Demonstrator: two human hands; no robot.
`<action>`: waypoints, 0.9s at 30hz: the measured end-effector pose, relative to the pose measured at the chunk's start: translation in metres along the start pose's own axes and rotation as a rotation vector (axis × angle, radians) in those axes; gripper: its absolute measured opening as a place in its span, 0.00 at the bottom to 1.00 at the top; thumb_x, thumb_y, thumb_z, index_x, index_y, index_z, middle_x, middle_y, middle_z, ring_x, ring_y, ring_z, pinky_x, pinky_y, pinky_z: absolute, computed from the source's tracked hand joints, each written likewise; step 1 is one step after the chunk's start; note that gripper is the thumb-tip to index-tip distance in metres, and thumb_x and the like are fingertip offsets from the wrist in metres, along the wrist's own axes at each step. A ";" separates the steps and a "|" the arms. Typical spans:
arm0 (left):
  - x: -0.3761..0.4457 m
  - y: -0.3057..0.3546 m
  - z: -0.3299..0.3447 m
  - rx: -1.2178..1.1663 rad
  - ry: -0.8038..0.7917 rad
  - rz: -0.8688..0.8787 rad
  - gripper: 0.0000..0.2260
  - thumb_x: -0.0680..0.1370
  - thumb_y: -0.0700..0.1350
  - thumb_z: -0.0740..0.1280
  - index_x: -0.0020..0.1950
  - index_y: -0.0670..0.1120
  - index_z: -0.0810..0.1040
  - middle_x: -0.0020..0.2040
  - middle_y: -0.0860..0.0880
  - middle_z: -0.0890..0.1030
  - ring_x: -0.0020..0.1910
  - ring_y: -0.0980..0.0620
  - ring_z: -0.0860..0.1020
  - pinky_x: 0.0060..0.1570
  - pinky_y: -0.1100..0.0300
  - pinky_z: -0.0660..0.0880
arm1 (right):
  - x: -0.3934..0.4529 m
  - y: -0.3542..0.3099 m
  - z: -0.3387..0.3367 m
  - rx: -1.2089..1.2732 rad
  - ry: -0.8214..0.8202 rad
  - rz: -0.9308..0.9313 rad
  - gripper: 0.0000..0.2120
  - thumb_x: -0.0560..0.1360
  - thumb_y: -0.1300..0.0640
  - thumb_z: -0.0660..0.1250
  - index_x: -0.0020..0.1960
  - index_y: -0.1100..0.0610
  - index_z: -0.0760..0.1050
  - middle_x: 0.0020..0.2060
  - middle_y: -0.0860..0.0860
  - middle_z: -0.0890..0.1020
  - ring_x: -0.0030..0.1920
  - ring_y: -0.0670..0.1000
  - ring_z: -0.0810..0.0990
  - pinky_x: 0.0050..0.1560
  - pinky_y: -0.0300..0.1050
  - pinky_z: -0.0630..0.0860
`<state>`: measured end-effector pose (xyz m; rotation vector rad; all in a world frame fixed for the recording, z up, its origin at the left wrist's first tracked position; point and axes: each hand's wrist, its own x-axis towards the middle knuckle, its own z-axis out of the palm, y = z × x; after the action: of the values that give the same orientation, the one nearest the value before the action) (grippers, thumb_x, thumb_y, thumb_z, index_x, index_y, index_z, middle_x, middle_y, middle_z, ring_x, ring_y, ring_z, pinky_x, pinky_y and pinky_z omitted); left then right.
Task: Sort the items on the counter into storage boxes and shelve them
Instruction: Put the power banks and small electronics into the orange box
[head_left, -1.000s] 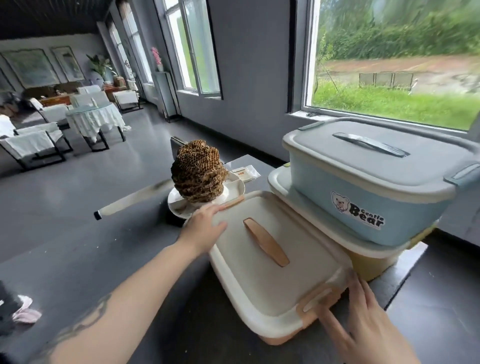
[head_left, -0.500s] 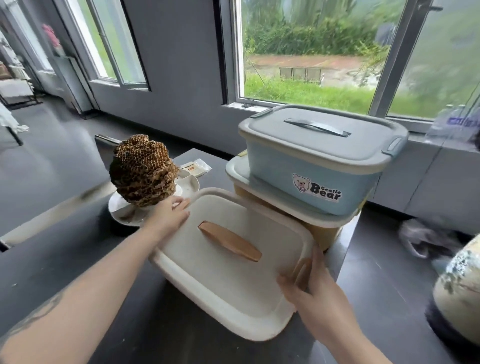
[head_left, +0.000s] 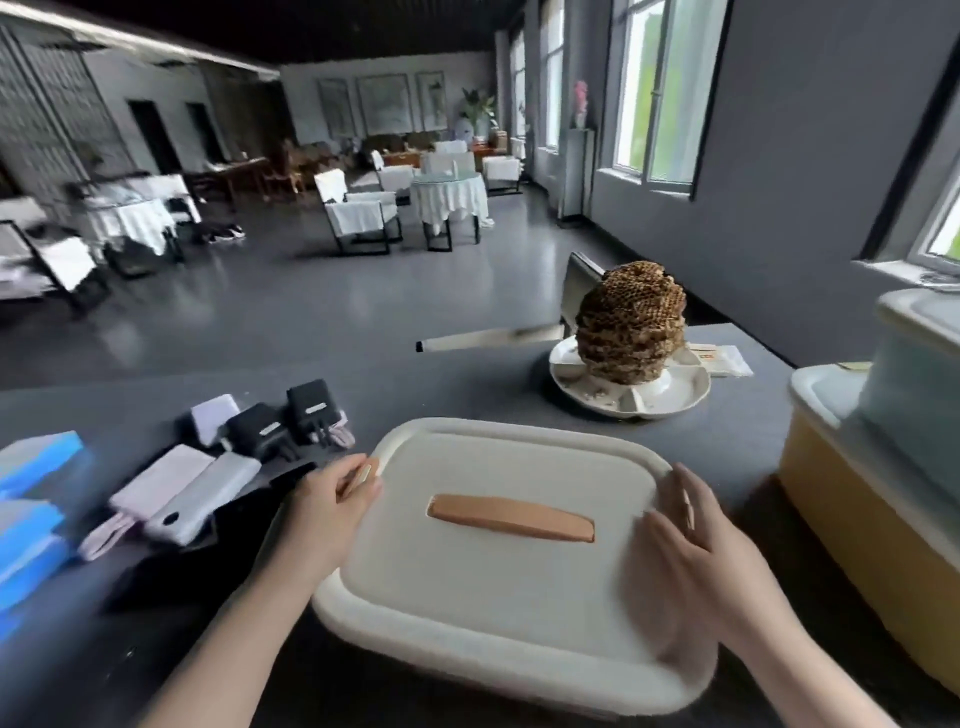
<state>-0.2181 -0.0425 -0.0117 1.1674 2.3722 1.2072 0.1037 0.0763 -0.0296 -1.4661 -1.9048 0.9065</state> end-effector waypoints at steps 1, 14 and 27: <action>-0.013 -0.010 -0.009 0.023 0.048 -0.037 0.08 0.76 0.48 0.68 0.55 0.55 0.80 0.43 0.59 0.81 0.47 0.53 0.80 0.48 0.55 0.74 | 0.003 -0.005 0.009 -0.010 -0.030 -0.036 0.30 0.77 0.46 0.64 0.76 0.45 0.58 0.69 0.48 0.73 0.66 0.52 0.73 0.58 0.46 0.71; -0.070 -0.060 -0.032 0.205 0.142 -0.294 0.14 0.78 0.51 0.62 0.64 0.51 0.72 0.61 0.46 0.74 0.57 0.43 0.75 0.56 0.50 0.72 | -0.004 -0.022 0.071 -0.120 -0.158 -0.152 0.23 0.81 0.50 0.55 0.74 0.47 0.58 0.68 0.49 0.73 0.63 0.53 0.75 0.56 0.47 0.71; -0.058 -0.028 0.014 0.511 -0.127 0.217 0.21 0.82 0.55 0.48 0.76 0.60 0.55 0.77 0.59 0.52 0.76 0.58 0.47 0.74 0.57 0.43 | -0.023 -0.033 0.069 -0.401 0.135 0.085 0.19 0.74 0.32 0.54 0.46 0.49 0.64 0.46 0.45 0.77 0.45 0.53 0.78 0.38 0.47 0.68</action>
<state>-0.1877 -0.0872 -0.0497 1.6300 2.5832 0.5558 0.0367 0.0365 -0.0464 -1.7988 -2.0133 0.4592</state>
